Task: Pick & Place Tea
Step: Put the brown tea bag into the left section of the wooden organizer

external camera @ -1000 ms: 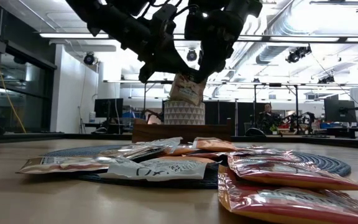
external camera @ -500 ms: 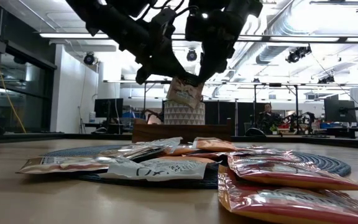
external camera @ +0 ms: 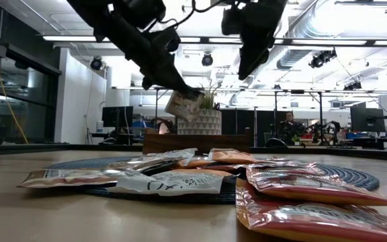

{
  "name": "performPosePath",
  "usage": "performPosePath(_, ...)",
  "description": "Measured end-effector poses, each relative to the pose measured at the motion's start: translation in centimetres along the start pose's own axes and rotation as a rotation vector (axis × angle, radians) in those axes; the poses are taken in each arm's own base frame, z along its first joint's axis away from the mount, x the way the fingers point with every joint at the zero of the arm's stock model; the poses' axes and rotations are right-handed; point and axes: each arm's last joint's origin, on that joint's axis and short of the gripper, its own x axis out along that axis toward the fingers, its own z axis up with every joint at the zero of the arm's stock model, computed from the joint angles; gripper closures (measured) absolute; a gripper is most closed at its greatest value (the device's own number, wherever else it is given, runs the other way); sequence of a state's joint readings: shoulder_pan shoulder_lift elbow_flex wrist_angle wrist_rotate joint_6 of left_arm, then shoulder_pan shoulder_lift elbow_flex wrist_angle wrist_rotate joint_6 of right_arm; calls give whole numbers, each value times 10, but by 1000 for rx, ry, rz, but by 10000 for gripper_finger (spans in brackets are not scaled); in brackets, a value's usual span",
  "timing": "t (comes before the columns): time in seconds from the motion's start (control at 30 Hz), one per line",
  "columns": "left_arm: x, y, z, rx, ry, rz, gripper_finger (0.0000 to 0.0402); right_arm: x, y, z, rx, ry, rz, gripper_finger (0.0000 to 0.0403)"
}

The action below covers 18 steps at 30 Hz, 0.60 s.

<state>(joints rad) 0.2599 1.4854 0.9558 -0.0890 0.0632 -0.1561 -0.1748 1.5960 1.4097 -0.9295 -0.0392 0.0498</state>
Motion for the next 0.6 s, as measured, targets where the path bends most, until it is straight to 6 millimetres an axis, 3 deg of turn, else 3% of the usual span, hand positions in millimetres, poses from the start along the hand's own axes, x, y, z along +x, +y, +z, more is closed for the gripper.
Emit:
performPosePath(0.37,-16,75,5,7,-6,-121,401,2,19,-2,30,15,-1,248)
performPosePath(0.6,-24,99,4,17,-29,-144,401,2,28,-2,68,-1,-30,248)
